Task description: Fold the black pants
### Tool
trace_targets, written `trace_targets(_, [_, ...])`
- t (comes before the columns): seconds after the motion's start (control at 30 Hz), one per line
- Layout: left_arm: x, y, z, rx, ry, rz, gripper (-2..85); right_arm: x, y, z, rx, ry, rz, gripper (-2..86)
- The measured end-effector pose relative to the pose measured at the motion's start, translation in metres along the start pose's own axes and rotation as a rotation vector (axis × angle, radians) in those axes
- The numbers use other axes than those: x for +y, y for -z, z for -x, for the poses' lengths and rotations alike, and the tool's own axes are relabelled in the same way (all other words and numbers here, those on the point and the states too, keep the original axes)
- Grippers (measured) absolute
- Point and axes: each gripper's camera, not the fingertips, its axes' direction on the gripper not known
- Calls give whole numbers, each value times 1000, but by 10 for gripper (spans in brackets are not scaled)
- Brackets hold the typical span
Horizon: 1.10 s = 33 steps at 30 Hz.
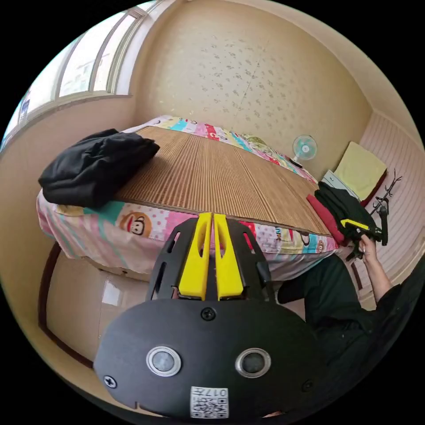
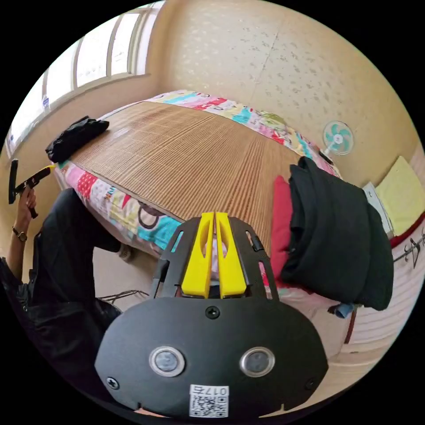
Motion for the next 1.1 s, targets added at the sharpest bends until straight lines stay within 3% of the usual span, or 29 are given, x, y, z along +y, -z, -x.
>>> trace_targets(0.1, [5, -29, -18, 255, 5, 1, -9, 40, 48, -65, 117, -300, -132, 49])
trace_targets(0.23, [12, -40, -46, 314, -85, 33, -8, 91, 67, -144, 184, -690, -201, 102])
trace_targets(0.37, [29, -38, -51, 338, -121, 70, -5, 86, 43, -175, 101, -645, -206, 118])
trace_targets(0.5, [50, -26, -21, 362, -81, 73, -4, 21, -14, -199, -14, -547, 19, 70])
trace_targets(0.57, [58, -17, -6, 395, -71, 51, -5, -6, -1, -193, -43, -529, -85, 47])
trace_targets(0.63, [67, -11, 7, 428, -56, 28, -8, -61, 23, -157, -229, -364, -267, 36])
trace_targets(0.73, [80, -12, 21, 446, -13, 23, -9, -138, 33, -63, -431, -105, -313, 30])
trace_targets(0.8, [85, -20, 25, 478, -5, 47, -10, -169, 36, 20, -461, 91, -316, 29])
trace_targets(0.93, [90, -23, 30, 508, 0, 45, -10, -181, 5, 190, -589, 397, -201, 26])
trace_targets(1.1, [104, -13, 55, 460, -12, 57, -10, -129, -48, 269, -837, 411, -2, 23])
